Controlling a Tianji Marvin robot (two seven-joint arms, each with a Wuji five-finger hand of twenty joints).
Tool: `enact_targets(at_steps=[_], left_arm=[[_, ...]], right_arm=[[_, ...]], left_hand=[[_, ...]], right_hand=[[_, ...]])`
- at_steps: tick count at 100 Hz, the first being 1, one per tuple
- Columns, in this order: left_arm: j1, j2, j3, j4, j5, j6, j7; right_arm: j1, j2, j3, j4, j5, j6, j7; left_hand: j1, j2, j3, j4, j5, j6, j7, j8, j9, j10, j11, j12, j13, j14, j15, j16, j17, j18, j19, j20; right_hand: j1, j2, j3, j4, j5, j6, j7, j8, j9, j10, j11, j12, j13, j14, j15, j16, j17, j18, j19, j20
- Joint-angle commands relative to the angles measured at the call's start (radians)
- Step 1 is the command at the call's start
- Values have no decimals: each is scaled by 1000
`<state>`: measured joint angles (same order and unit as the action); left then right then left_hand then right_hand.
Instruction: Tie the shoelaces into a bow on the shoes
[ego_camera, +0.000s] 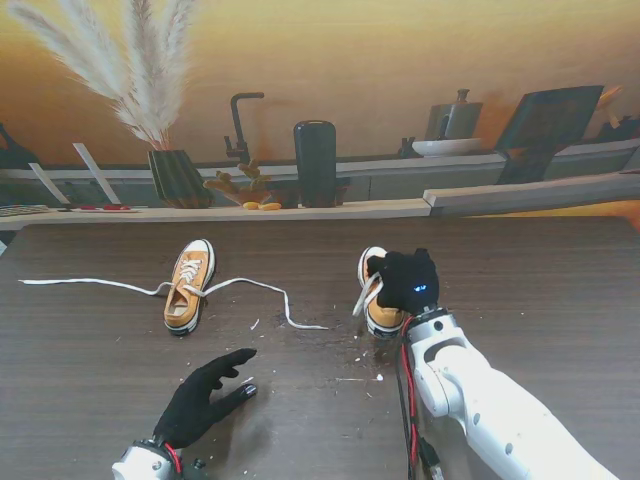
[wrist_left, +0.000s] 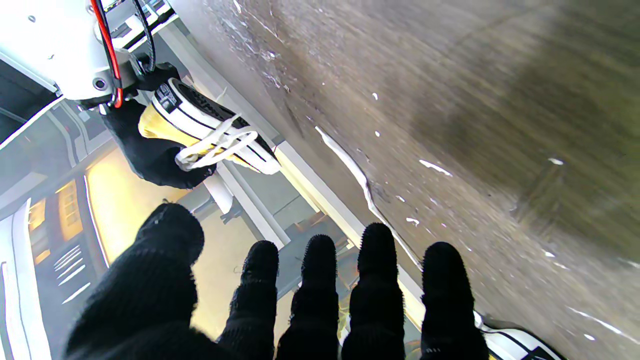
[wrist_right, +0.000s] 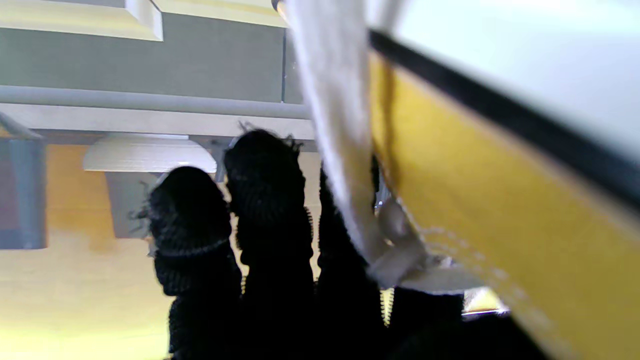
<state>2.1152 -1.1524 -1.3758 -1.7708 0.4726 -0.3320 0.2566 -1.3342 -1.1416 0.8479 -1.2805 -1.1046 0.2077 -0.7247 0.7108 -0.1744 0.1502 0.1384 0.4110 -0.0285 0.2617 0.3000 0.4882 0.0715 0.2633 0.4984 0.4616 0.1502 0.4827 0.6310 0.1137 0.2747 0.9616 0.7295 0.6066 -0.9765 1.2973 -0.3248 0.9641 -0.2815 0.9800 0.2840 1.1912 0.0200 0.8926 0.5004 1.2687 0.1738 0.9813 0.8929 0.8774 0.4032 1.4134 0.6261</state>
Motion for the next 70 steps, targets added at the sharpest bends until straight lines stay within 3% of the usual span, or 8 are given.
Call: enact_targets(at_steps=[1,5,23,70], left_arm=[[1,4,1,-8,3,9,-24],[-2,5,2,-7,3,11,-27],[-16,7,15,0,6,23,-36],[-34,12,33,13,9,37,-53]], right_arm=[[45,7,3,9,4,-16,17],[62,10,-3,25,4,-34,26],[141,6,-34,114,38,-92,36],[286,-24,-150,323,121,-118,-11]], left_hand=[[26,30,-35,15,23,7,-2,17,-13,-6,-14,-20,-9,8,-6,-9,-5,-17,-5,16],[26,30,-35,15,21,6,-3,17,-15,10,-15,-21,-9,8,-6,-9,-5,-17,-5,16],[26,31,-37,15,21,6,-4,17,-14,-3,-16,-21,-10,7,-7,-9,-5,-17,-6,15],[27,33,-39,16,19,6,-4,18,-17,10,-17,-21,-10,6,-5,-8,-5,-20,-7,15]], right_hand=[[19,92,51,16,20,-82,76,45,-14,-50,28,12,26,24,-10,-15,-8,-14,-4,-6],[15,94,50,15,17,-91,76,43,-15,-55,29,12,26,21,-10,-18,-7,-18,-5,-6],[12,99,45,15,22,-105,81,37,-7,-63,34,12,24,15,2,-13,-1,-20,-2,-6],[7,103,43,15,12,-112,78,15,-21,-67,32,10,23,31,-47,-45,-23,-21,-22,-12]])
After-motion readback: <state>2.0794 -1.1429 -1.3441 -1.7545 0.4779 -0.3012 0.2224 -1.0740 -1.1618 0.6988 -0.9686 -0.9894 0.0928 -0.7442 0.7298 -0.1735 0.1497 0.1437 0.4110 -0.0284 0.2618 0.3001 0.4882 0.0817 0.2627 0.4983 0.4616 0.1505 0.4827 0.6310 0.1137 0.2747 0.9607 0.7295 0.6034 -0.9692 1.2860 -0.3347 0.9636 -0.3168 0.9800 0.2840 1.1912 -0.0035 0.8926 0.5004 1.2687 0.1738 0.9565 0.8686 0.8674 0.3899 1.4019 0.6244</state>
